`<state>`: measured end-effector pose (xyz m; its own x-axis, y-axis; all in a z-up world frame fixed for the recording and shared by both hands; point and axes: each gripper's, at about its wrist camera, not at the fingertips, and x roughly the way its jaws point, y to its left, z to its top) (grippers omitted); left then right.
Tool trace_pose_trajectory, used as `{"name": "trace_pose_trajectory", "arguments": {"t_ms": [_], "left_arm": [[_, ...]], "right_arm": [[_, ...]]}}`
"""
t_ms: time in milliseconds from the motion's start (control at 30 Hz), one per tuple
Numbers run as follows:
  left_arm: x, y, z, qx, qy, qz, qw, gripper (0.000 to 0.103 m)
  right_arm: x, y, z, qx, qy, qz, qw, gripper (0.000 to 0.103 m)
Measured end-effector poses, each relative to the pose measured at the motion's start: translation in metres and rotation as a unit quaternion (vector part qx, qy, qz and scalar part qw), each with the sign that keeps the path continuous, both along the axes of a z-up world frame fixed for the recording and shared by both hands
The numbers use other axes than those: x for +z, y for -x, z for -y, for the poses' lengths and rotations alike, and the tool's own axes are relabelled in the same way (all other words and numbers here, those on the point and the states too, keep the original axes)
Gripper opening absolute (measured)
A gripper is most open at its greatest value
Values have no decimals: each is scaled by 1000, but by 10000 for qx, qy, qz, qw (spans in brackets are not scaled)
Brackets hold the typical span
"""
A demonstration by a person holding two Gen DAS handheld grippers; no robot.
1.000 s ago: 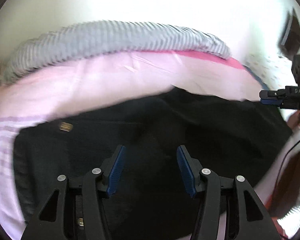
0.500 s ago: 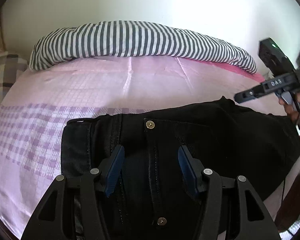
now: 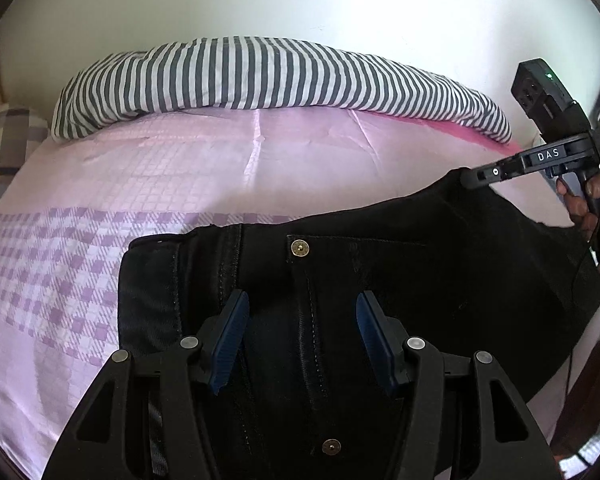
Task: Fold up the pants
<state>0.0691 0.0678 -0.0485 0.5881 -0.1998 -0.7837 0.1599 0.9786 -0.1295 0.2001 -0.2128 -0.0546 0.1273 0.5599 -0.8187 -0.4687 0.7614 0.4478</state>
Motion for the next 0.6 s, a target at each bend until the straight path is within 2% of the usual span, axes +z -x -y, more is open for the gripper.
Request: {"name": "trace_pose_trajectory", "arguments": {"t_ms": [100, 233, 500, 600], "left_arm": [[0, 0, 1, -21, -37, 12, 10000, 57], [-1, 0, 2, -52, -106, 23, 9999, 57], [-6, -2, 14, -131, -587, 39, 9982, 57], [-2, -2, 16, -83, -606, -38, 9981, 57]], "right_arm": [[-7, -8, -4, -79, 164, 62, 9998, 6], [-24, -16, -6, -168, 242, -73, 9995, 6], [-29, -11, -13, -348, 584, 57, 9977, 8], [-19, -8, -10, -537, 609, 40, 9967, 13]]}}
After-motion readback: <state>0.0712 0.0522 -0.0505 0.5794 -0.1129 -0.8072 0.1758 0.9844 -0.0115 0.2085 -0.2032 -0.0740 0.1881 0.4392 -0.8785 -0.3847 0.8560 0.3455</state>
